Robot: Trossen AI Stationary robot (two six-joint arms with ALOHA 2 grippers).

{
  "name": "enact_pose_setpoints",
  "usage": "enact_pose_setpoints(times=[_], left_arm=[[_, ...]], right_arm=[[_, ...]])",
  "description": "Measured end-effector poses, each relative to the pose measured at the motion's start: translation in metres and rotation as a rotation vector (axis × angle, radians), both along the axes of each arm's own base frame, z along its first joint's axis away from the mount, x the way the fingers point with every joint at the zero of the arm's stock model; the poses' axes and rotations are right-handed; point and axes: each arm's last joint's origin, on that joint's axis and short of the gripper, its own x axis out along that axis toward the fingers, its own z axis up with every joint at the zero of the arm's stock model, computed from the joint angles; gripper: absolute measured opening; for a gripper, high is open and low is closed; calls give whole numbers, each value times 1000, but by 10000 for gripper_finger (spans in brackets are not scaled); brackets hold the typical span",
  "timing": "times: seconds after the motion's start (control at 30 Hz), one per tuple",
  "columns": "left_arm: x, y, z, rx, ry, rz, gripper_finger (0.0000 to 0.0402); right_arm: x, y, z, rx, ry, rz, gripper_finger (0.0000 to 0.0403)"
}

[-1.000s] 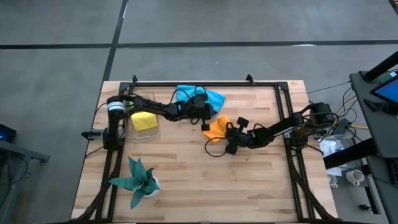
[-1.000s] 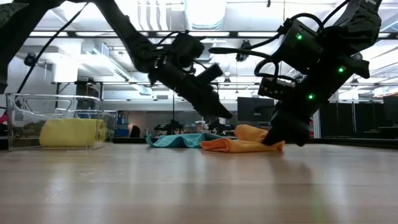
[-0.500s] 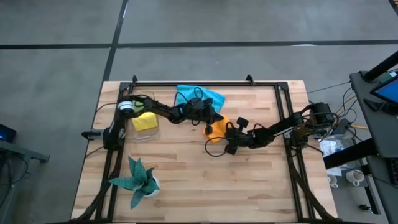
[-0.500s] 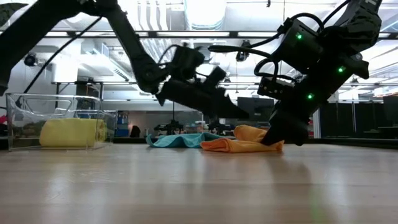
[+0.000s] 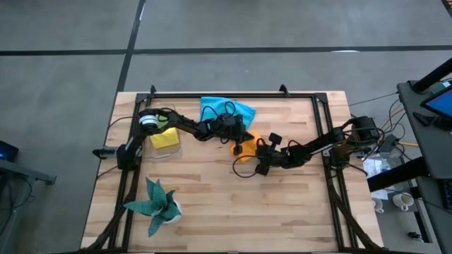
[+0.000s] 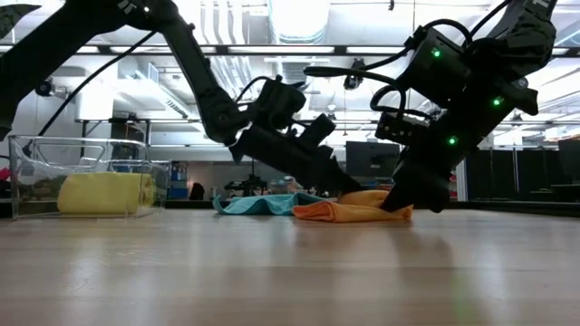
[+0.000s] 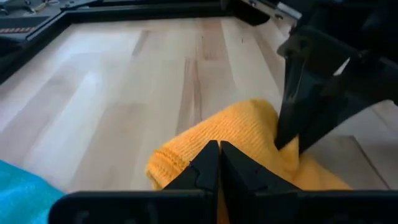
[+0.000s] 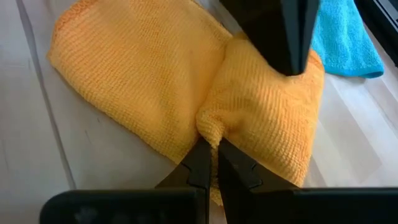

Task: Roll microfiber towels into tight, uniform cylinder then place into a basket
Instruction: Roll the orange microfiber towel

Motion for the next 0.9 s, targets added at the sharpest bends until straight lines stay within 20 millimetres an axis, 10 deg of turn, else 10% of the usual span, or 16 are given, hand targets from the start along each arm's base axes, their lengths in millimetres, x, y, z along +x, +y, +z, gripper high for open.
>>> enact_pose_setpoints(times=[0.53,0.9], left_arm=[[-3,4,-18,74,87,78,0],[-3,5,-19,77,89,90,0]], right_arm=[[6,1,7,3,-18,0,21],[-8,6,63,63,-105,32,168]])
